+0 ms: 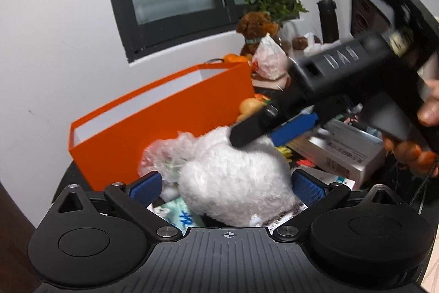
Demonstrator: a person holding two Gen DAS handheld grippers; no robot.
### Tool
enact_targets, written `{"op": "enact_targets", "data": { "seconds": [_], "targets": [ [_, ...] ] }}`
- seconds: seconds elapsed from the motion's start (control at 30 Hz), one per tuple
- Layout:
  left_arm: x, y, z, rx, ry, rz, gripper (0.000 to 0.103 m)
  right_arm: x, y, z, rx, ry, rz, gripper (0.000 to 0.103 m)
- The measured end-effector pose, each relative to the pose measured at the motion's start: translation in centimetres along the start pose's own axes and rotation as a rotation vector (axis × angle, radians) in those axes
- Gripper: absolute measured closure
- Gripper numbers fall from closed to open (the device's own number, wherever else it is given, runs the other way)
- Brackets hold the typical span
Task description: Organize objects
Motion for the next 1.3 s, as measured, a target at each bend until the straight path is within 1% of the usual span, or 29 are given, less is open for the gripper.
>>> {"op": "enact_targets", "data": {
  "seconds": [0.03, 0.1, 0.27, 0.37, 0.47, 0.5, 0.53, 0.57, 0.6, 0.63, 0.7, 0.73, 0.77, 0.8, 0.83, 0.87, 0.97, 1.03, 1.1, 1.13, 1.23, 1.3],
  "targets": [
    [0.3, 0.0, 0.0, -0.003, -0.002, -0.001, 0.000, 0.2, 0.0, -0.1, -0.005, -0.020, -0.014, 0.005],
    [0.8, -0.1, -0.1, -0.010, -0.011, -0.009, 0.000, 0.1, -0.4, -0.4, -0.008, -0.031, -0.028, 0.004],
    [1.6, -0.9, -0.3, -0.033, -0.013, -0.030, 0.000, -1.1, -2.2, -0.6, -0.068, 0.035, 0.019, 0.000],
    [0.9, -0.8, 0.2, -0.024, 0.009, -0.029, 0.000, -1.1, -2.5, -0.8, -0.089, 0.047, 0.018, 0.000],
    [0.1, -0.4, 0.9, -0.023, 0.036, -0.028, 0.000, -0.7, -2.6, -1.1, -0.076, 0.042, 0.011, 0.000],
    [-0.1, -0.2, 1.1, -0.022, 0.042, -0.032, 0.000, -0.5, -2.5, -1.1, -0.070, 0.045, -0.002, 0.003],
    [-0.3, 0.0, 1.3, -0.022, 0.045, -0.046, 0.000, -0.5, -2.3, -0.9, -0.064, 0.042, -0.023, 0.011],
    [-0.6, 0.1, 1.4, -0.024, 0.050, -0.069, 0.000, -0.4, -2.3, -0.9, -0.058, 0.041, -0.034, 0.017],
    [-0.9, 0.3, 1.6, -0.025, 0.061, -0.085, 0.000, -0.4, -2.1, -0.9, -0.053, 0.046, -0.035, 0.027],
    [-1.3, 0.4, 1.6, -0.026, 0.077, -0.104, 0.000, -0.4, -1.9, -0.9, -0.054, 0.047, -0.038, 0.035],
    [-2.1, 0.7, 1.8, -0.035, 0.119, -0.132, 0.000, -0.4, -1.3, -0.9, -0.076, 0.037, -0.081, 0.035],
    [-2.4, 0.8, 2.1, -0.043, 0.139, -0.141, 0.000, -0.6, -1.3, -0.8, -0.108, 0.042, -0.117, 0.034],
    [-2.6, 0.8, 2.3, -0.056, 0.151, -0.148, 0.000, -1.0, -1.4, -0.5, -0.159, 0.077, -0.140, 0.031],
    [-2.6, 0.8, 2.3, -0.065, 0.158, -0.144, 0.000, -1.3, -1.4, -0.4, -0.156, 0.110, -0.120, 0.022],
    [-2.6, 0.8, 2.4, -0.068, 0.160, -0.135, 0.000, -1.6, -1.3, -0.4, -0.132, 0.139, -0.074, 0.011],
    [-2.6, 0.7, 2.4, -0.072, 0.155, -0.133, 0.000, -1.6, -1.3, -0.8, -0.103, 0.139, -0.040, 0.009],
    [-2.1, 0.8, 2.4, -0.076, 0.120, -0.149, 0.000, 0.0, -1.3, -1.9, -0.083, 0.033, -0.052, 0.009],
    [-2.0, 0.8, 2.4, -0.078, 0.120, -0.146, 0.000, 0.7, -1.7, -2.4, -0.095, 0.006, -0.042, 0.006],
    [-2.1, 0.6, 2.3, -0.083, 0.128, -0.140, 0.000, 1.2, -2.3, -2.6, -0.115, 0.007, -0.042, 0.005],
    [-2.0, 0.6, 2.2, -0.083, 0.128, -0.138, 0.000, 1.0, -2.5, -2.6, -0.120, 0.028, -0.050, 0.005],
    [-1.8, 0.4, 2.1, -0.086, 0.120, -0.135, 0.000, 0.2, -3.6, -2.7, -0.166, 0.047, -0.097, 0.005],
    [-1.5, 0.2, 2.1, -0.085, 0.112, -0.124, 0.000, -0.4, -4.4, -2.7, -0.188, 0.087, -0.109, 0.005]
  ]
}}
Point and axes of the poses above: each gripper's, at about its wrist camera, not at the fingertips, and y roughly against the way its jaws point, x to its right, z to its underside, the point moved 1 cm from there along -y, roughly the way its jaws point, and after that the axes turned 3 degrees about -y, right-handed, at the moved point
